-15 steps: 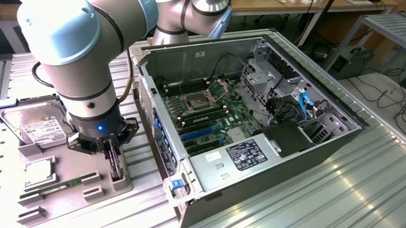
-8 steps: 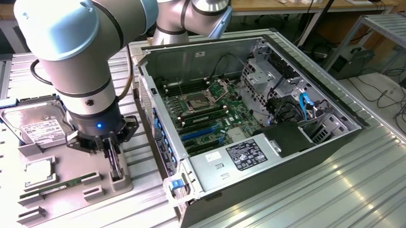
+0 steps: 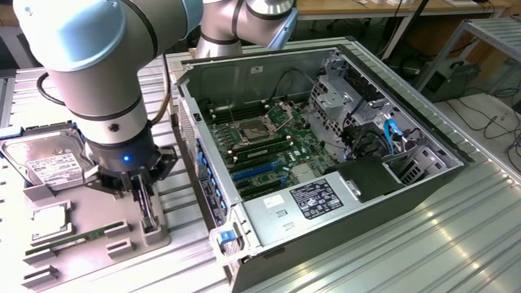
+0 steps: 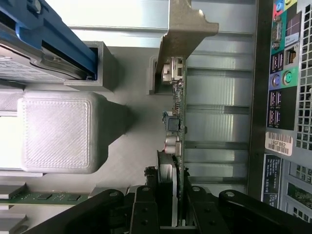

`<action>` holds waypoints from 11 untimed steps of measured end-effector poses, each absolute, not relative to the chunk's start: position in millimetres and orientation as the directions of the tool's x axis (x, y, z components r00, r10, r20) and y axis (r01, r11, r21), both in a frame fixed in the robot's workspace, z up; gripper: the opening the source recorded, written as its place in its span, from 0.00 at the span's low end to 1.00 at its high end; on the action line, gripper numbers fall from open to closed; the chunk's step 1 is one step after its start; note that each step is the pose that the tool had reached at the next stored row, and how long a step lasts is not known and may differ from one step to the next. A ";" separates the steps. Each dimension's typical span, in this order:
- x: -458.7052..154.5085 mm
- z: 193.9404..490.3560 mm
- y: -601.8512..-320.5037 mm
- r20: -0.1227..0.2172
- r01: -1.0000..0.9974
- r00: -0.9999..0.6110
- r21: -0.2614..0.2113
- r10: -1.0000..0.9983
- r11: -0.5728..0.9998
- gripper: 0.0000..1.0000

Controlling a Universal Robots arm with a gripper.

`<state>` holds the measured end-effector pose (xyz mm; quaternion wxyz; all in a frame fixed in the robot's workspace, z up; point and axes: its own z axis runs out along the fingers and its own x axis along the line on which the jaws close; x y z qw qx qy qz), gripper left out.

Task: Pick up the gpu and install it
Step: 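Pick up the gpu and move the gpu toward the slot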

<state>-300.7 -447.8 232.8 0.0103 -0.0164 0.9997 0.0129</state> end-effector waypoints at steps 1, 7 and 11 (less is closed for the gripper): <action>-300.7 233.5 -447.8 -0.021 -0.033 -0.999 0.025 -0.033 0.999 0.28; -300.7 238.3 -447.9 -0.021 -0.033 -0.999 0.025 -0.033 0.999 0.28; -300.7 241.1 -447.9 -0.021 -0.033 -0.999 0.025 -0.033 0.999 0.28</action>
